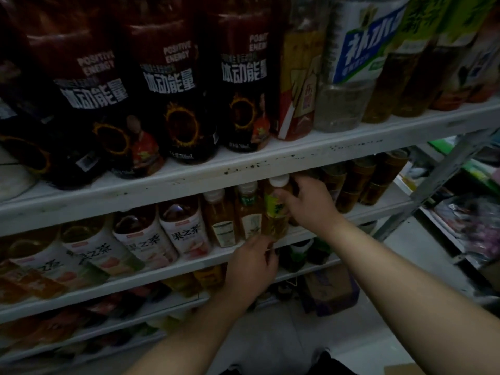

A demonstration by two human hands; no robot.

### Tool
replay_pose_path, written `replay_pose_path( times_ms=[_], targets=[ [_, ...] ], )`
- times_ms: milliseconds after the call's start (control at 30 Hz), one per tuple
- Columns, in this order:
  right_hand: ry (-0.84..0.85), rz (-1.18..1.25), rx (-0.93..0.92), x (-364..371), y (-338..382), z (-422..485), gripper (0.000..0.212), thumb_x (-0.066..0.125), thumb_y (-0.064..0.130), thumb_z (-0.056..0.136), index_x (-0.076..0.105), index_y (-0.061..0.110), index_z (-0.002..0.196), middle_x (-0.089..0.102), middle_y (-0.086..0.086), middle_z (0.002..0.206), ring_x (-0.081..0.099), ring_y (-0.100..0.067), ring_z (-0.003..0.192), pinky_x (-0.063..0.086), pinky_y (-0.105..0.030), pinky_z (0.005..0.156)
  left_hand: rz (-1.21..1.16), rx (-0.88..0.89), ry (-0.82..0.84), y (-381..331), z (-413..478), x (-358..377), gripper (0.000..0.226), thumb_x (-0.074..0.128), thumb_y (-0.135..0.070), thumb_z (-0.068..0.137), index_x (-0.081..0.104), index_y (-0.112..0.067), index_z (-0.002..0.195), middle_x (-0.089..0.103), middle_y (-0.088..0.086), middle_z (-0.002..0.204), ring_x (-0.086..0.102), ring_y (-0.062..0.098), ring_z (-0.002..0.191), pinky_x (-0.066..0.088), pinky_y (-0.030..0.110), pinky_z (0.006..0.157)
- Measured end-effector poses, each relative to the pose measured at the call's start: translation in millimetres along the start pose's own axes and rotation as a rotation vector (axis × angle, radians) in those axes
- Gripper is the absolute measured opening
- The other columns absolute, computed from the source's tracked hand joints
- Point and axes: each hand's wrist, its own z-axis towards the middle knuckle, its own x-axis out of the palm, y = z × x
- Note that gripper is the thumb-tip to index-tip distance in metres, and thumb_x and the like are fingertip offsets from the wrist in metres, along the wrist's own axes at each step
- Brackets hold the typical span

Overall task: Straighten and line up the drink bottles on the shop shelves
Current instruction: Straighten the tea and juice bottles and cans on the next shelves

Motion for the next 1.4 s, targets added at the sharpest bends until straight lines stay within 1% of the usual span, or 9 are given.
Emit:
replay_pose_path(
  times_ms=[200, 367, 467, 633, 833, 1033, 1167, 1267, 1400],
  targets=[
    [0.183, 0.09, -0.017, -9.3, -15.3, 12.6, 0.038, 0.063, 0.039, 0.087, 0.055, 0.026, 0.121, 0.064, 0.004, 0.109, 0.065, -0.021, 0.094, 0.053, -0.043, 0.088, -0.073, -0.334, -0.054, -22.6, 15.3, 46.8, 0.011, 0.058, -0.013, 0.086, 0.065, -0.009, 0.094, 0.064, 0.007, 0.091, 0.059, 0.016, 0.081, 0.044, 0.023, 0.065],
    [0.302, 0.129, -0.09, -18.3, -20.7, 24.0, 0.046, 0.061, 0.036, 0.089, 0.049, 0.02, 0.131, 0.059, -0.003, 0.122, 0.058, -0.022, 0.109, 0.051, -0.043, 0.091, -0.15, -0.561, -0.095, -55.8, 32.6, 86.9, 0.012, 0.058, -0.017, 0.089, 0.061, -0.008, 0.096, 0.065, 0.007, 0.085, 0.062, 0.02, 0.078, 0.04, 0.022, 0.059],
    [0.273, 0.121, -0.143, -20.4, -23.3, 25.5, 0.046, 0.062, 0.033, 0.089, 0.05, 0.016, 0.129, 0.059, -0.007, 0.123, 0.053, -0.023, 0.114, 0.042, -0.033, 0.098, -0.194, -0.709, -0.127, -62.6, 46.0, 95.8, 0.021, 0.055, -0.02, 0.089, 0.059, -0.01, 0.106, 0.065, 0.009, 0.086, 0.06, 0.021, 0.075, 0.041, 0.024, 0.058],
    [0.404, 0.175, -0.059, -37.9, -19.6, 28.7, 0.039, 0.06, 0.038, 0.089, 0.054, 0.018, 0.122, 0.065, -0.006, 0.108, 0.064, -0.024, 0.094, 0.054, -0.043, 0.085, -0.168, -0.79, -0.175, -68.3, 55.1, 99.7, 0.027, 0.055, -0.024, 0.089, 0.058, -0.014, 0.114, 0.066, 0.007, 0.102, 0.061, 0.021, 0.087, 0.044, 0.023, 0.067],
    [0.52, 0.112, -0.133, -95.4, -62.6, 28.9, 0.034, 0.042, 0.025, 0.097, 0.044, 0.041, 0.127, 0.067, 0.01, 0.087, 0.065, 0.004, 0.067, 0.05, -0.015, 0.052, -0.136, -0.818, -0.238, -80.7, 65.8, 110.5, 0.03, 0.057, -0.03, 0.089, 0.062, -0.011, 0.112, 0.065, 0.008, 0.11, 0.06, 0.027, 0.1, 0.039, 0.022, 0.072],
    [0.431, -0.029, -0.144, -115.0, -73.1, 42.6, 0.016, 0.04, 0.023, 0.099, 0.055, 0.024, 0.103, 0.065, 0.007, 0.067, 0.061, 0.004, 0.055, 0.044, -0.01, 0.048, -0.174, -0.885, -0.419, -100.3, 82.4, 122.3, 0.029, 0.062, -0.038, 0.086, 0.064, -0.018, 0.108, 0.066, 0.004, 0.106, 0.061, 0.023, 0.097, 0.041, 0.024, 0.071],
    [0.491, -0.154, -0.207, -112.0, -61.0, 42.4, 0.025, 0.042, 0.027, 0.099, 0.05, 0.024, 0.122, 0.062, 0.006, 0.085, 0.059, -0.001, 0.051, 0.034, -0.005, 0.041, -0.145, -1.043, -0.452, -111.7, 95.0, 130.8, 0.04, 0.063, -0.048, 0.083, 0.061, -0.018, 0.111, 0.064, 0.004, 0.11, 0.061, 0.026, 0.099, 0.051, 0.034, 0.076],
    [0.534, -0.278, -0.267, -110.2, -56.5, 40.3, 0.042, 0.044, 0.029, 0.099, 0.039, 0.029, 0.141, 0.058, 0.006, 0.109, 0.062, -0.004, 0.064, 0.04, -0.012, 0.054, -0.164, -1.108, -0.474, -119.0, 101.6, 138.7, 0.049, 0.063, -0.05, 0.083, 0.055, -0.018, 0.119, 0.06, 0.005, 0.118, 0.06, 0.027, 0.103, 0.052, 0.038, 0.078],
    [0.486, -0.258, -0.241, -105.6, -53.9, 37.1, 0.038, 0.045, 0.023, 0.098, 0.048, 0.027, 0.137, 0.064, -0.002, 0.115, 0.067, -0.015, 0.072, 0.052, -0.023, 0.066, -0.242, -1.117, -0.611, -126.5, 105.8, 147.1, 0.053, 0.062, -0.045, 0.086, 0.046, -0.02, 0.13, 0.052, 0.004, 0.13, 0.056, 0.026, 0.111, 0.047, 0.038, 0.083]
  ],
)
